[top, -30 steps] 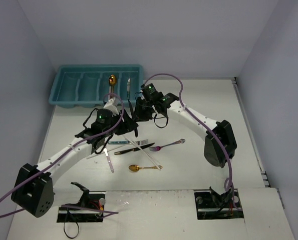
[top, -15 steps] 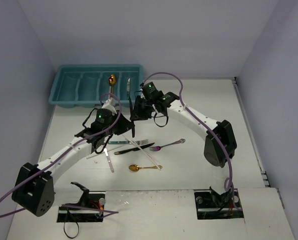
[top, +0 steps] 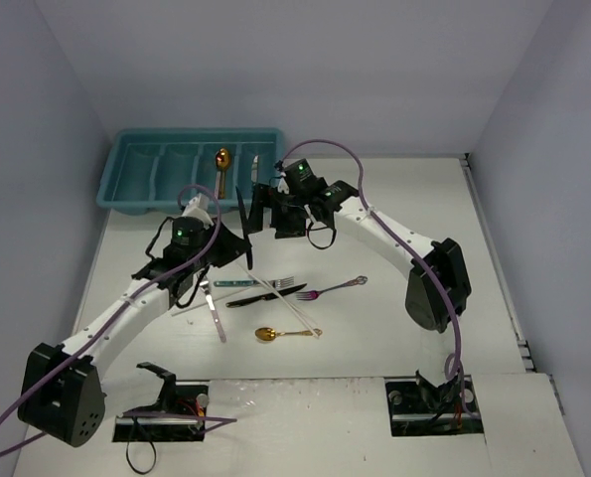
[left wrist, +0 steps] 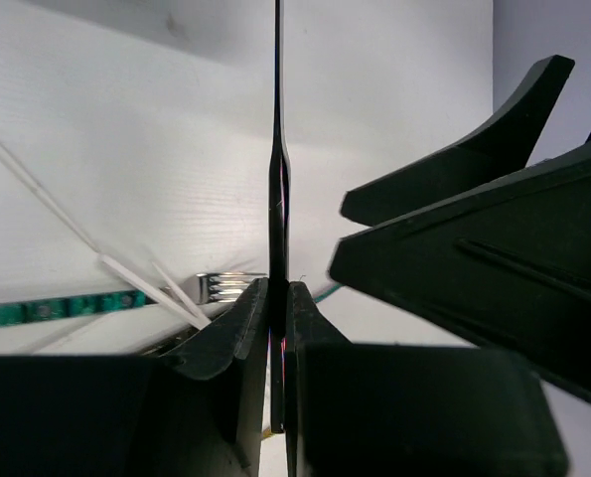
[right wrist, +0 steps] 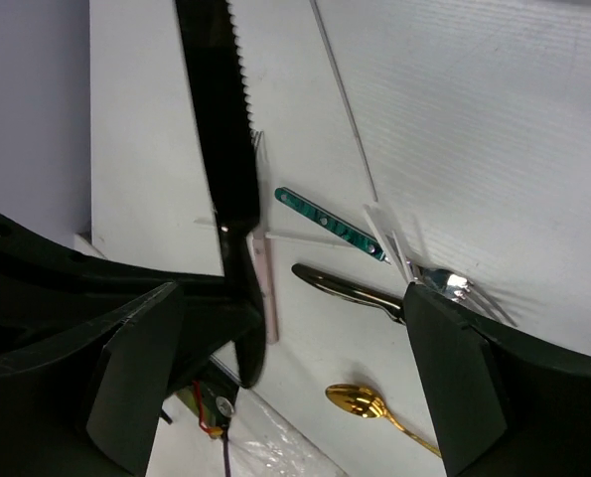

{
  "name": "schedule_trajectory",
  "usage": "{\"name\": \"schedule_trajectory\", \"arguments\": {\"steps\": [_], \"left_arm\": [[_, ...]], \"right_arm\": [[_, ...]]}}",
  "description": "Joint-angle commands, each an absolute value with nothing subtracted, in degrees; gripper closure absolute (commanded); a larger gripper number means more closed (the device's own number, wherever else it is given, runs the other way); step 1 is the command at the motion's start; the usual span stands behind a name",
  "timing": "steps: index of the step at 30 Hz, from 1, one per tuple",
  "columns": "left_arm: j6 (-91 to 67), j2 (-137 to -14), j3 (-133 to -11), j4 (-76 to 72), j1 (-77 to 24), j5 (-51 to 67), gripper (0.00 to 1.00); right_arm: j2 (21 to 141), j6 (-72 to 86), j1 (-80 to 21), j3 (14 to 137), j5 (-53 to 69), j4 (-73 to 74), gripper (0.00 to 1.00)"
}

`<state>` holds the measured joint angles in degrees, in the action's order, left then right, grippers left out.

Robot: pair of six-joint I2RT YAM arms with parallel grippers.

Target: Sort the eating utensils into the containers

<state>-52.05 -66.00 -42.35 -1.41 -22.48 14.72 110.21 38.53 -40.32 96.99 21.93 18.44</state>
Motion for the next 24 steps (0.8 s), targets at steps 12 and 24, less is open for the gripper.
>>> {"name": "schedule_trajectory", "arguments": {"steps": [12,24], "left_arm": [[-7.07,-78.47,-79.34,27.63,1.35,20.63,1.0],[10.26,-99.08,-100.32,29.99,6.21,25.65,1.0]], "right_arm": [[98.85,16.32,-25.85,93.61,22.95,16.08,0.1],[96.71,8.49,-24.41,85.37,16.71,16.0,0.12]]}}
